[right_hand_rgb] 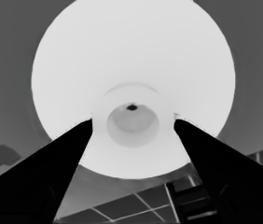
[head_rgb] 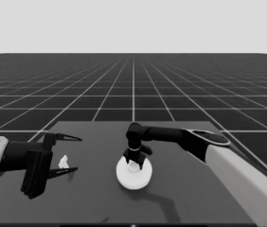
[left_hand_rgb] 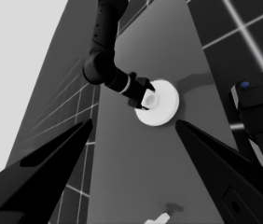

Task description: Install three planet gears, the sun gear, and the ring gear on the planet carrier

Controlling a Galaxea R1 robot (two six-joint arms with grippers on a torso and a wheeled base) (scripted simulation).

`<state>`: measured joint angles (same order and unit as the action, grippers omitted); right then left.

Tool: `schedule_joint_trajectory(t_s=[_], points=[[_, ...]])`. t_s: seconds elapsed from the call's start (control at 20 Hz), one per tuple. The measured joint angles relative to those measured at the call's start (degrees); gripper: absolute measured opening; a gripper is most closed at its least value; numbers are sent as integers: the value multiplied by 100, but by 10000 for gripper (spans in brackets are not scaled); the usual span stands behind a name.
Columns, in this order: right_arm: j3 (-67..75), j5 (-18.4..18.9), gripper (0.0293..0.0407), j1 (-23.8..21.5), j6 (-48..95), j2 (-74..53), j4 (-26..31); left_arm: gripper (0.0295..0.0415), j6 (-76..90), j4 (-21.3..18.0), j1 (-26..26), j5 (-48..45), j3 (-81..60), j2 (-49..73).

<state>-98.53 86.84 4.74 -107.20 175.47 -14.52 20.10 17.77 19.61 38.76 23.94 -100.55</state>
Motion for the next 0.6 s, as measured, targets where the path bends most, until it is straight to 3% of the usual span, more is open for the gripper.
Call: schedule_joint_trajectory(t_s=[0.1,0.45,0.5,0.6], points=[[0,0,384,-3,-28,0,-1,385,0,0,0,0,0,0],[0,0,385,-5,-42,0,-1,385,0,0,0,0,0,0],[497,256,387,-564,851,-132,640,385,0,0,0,0,0,0],[597,353,386,-1452,1942,-134,1349,385,0,0,0,0,0,0]])
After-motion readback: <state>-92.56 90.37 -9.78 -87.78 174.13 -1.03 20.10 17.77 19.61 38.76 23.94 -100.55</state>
